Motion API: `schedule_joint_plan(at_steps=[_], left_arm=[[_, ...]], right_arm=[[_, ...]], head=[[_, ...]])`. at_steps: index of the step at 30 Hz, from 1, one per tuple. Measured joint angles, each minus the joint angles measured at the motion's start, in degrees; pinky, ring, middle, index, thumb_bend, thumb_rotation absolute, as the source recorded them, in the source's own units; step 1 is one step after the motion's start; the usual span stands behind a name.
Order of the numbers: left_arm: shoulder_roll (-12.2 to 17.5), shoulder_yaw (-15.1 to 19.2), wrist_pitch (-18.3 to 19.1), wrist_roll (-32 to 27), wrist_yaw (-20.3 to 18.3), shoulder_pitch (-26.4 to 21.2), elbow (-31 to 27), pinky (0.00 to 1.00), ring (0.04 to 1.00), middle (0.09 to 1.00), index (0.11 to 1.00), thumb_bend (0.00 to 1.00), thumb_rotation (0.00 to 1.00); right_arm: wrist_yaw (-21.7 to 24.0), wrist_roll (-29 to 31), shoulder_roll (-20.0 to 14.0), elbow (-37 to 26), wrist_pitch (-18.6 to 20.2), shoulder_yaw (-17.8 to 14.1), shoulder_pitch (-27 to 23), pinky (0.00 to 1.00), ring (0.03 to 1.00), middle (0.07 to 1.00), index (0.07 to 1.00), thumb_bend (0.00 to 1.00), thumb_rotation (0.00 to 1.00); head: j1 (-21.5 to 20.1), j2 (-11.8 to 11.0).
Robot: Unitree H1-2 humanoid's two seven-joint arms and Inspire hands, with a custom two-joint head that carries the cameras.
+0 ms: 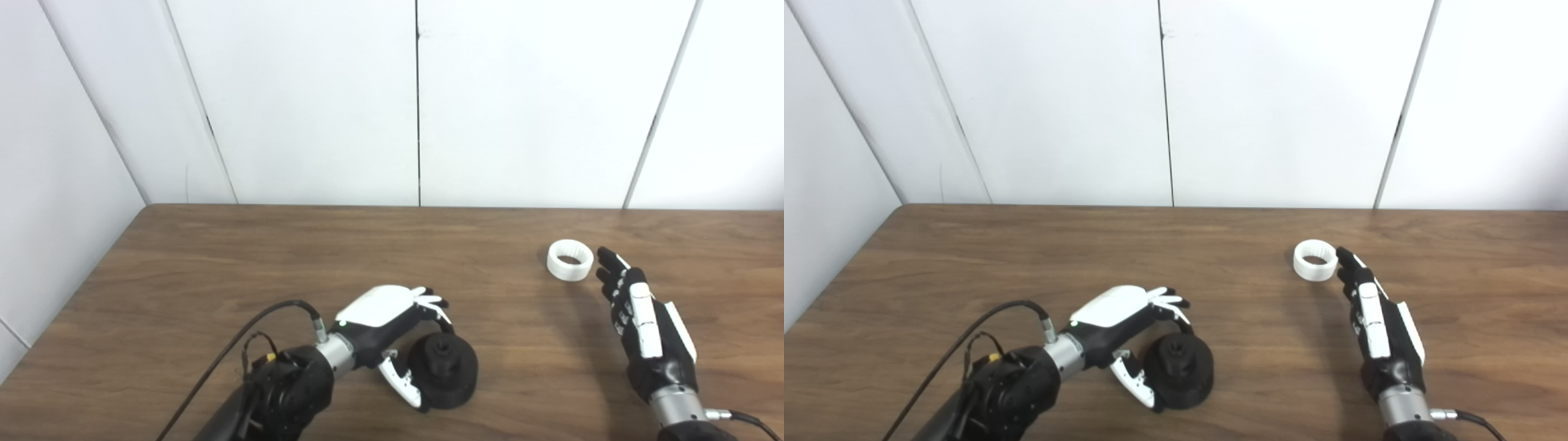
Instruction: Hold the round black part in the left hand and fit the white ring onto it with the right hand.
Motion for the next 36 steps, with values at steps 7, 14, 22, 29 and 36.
schedule_joint_plan(at_steps=[7, 14, 22, 29, 36], left_arm=[[-1.0, -0.3, -1.0, 0.0, 0.2, 0.8, -0.2, 0.83, 0.998, 0.928, 0.653, 0.88, 0.16], [-1.0, -0.4, -0.9, 0.0, -1.4, 1.7, -2.0, 0.83, 1.0, 0.929, 0.655, 0.89, 0.15], [-1.0, -0.3, -1.0, 0.0, -1.5, 1.9, -2.1, 0.84, 1.0, 0.929, 0.656, 0.88, 0.12], [-0.8, 0.0, -1.7, 0.0, -1.5, 1.9, -1.9, 0.84, 0.998, 0.928, 0.656, 0.89, 0.13], [-0.8, 0.5, -2.9, -0.1, -1.4, 1.9, -1.4, 0.83, 0.998, 0.93, 0.655, 0.88, 0.14]], right_arm=[[0.0, 0.0, 0.0, -1.1, 0.8, 0.0, 0.0, 1.0, 0.965, 0.952, 0.901, 0.53, 1.0], [0.0, 0.0, 0.0, -1.1, 0.8, -0.1, 0.0, 1.0, 0.967, 0.957, 0.901, 0.52, 1.0], [-0.3, -2.7, -0.9, -1.3, 1.1, -0.1, 0.0, 0.86, 0.901, 0.919, 0.87, 0.57, 0.7], [-4.0, -26.4, -9.3, -1.2, 3.1, 5.0, -3.2, 0.91, 0.958, 0.916, 0.796, 0.81, 0.36], [-2.7, -33.4, -12.5, 0.9, 4.3, 7.6, -10.8, 0.95, 1.0, 0.955, 0.774, 0.88, 0.3]], head=[[-0.4, 0.3], [-0.7, 0.3], [-0.9, 0.2], [-1.9, 0.3], [-3.0, 0.4]])
